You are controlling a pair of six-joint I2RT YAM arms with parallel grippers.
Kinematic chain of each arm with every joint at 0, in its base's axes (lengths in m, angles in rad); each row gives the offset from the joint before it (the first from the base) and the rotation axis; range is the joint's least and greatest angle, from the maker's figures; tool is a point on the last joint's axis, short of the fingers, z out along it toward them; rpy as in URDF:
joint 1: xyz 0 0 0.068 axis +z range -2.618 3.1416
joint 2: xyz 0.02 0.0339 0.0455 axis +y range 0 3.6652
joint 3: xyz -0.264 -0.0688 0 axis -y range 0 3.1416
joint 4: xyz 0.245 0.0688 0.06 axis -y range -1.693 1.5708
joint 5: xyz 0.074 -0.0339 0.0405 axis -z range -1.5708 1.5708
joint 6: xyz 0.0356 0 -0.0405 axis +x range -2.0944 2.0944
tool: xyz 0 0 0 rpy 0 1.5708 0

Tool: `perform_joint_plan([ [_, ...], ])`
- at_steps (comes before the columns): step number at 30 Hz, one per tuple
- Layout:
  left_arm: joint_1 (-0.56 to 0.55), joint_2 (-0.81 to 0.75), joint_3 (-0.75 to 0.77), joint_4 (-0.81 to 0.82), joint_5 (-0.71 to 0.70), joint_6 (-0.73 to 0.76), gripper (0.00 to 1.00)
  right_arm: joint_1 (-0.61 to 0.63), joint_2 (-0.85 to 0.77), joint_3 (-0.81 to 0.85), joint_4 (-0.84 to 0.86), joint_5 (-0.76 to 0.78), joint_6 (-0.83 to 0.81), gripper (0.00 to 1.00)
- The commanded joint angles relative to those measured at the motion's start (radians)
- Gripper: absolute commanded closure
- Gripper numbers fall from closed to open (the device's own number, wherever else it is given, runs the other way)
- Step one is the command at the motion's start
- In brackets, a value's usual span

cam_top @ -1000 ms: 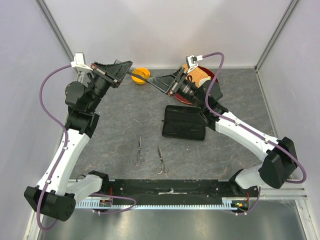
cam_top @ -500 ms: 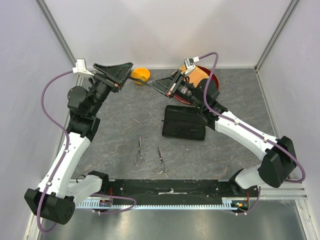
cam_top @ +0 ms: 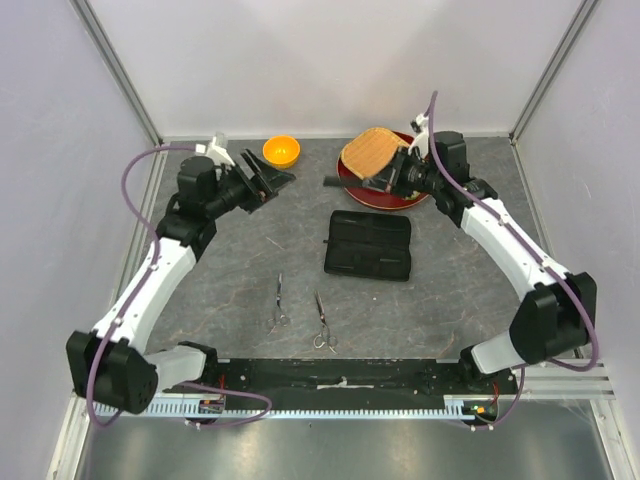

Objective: Sort the hair-cutting tools

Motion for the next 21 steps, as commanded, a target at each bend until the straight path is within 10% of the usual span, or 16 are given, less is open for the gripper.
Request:
perform_joint_plan([
  [1,0.002,0.166,-0.006,-0.084,0.201,0.153,0.16,-0.094,0.074,0.03,-0.359,-0.121,-0.282,1.0],
  [21,-0.087,0.685,0.087,0.019,0.365,0.187,0.34,-0.335,0.112,-0.286,-0.219,-0.072,-0.362,1.0],
])
